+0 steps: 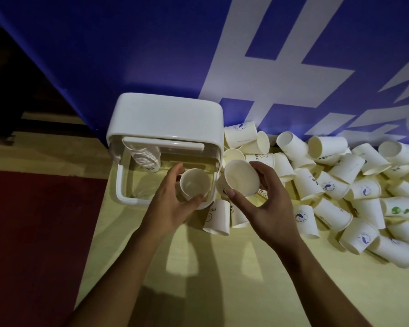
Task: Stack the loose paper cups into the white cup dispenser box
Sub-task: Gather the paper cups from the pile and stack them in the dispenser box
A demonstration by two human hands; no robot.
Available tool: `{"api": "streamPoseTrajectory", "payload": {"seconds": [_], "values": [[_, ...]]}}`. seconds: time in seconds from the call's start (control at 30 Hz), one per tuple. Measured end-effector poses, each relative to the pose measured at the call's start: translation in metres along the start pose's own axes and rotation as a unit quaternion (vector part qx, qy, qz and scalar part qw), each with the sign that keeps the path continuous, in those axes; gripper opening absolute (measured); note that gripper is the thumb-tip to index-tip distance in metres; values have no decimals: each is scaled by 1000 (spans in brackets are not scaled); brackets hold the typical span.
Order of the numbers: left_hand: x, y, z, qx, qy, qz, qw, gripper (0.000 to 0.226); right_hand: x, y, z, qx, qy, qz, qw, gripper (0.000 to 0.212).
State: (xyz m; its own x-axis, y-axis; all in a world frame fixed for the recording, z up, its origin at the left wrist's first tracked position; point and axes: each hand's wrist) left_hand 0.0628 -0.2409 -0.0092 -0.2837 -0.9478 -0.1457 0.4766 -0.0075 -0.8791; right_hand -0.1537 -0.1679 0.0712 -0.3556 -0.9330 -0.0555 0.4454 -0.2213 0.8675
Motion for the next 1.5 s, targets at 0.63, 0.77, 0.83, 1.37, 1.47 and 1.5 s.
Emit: {"api": "streamPoseTrajectory", "payload": {"seconds": [0.63, 0.77, 0.83, 1.37, 1.47, 1.5], "values": [[-4, -19, 12, -127, -55, -4, 990, 36, 20, -6, -81, -39, 75, 62, 995, 61], [1, -15, 5, -87, -41, 15, 995, 31, 24, -20, -88, -72, 74, 51, 993, 68], [3, -12, 3, -69, -39, 19, 997, 35, 26, -27, -91, -86, 79, 41, 992, 73], [-20, -49, 11, -7, -110, -84, 990, 37, 10, -37, -11, -144, 39, -25, 988, 79], [-8, -86, -11, -5, -85, -161, 983, 41, 15, -46, 44, -151, -10, -55, 987, 74], [-2, -98, -24, -7, -70, -176, 982, 41, 16, -51, 63, -151, -26, -59, 986, 72]]}}
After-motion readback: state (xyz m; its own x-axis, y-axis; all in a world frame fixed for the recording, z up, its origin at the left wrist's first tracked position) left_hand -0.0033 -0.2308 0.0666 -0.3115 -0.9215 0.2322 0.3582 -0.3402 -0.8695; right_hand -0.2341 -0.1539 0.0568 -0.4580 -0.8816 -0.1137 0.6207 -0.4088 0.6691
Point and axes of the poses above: each hand's wrist, its own x-axis towards the middle knuckle, its own z-axis out of the back of the hand, y = z × x, and after that the axes turned 6 degrees about -z, right-handed
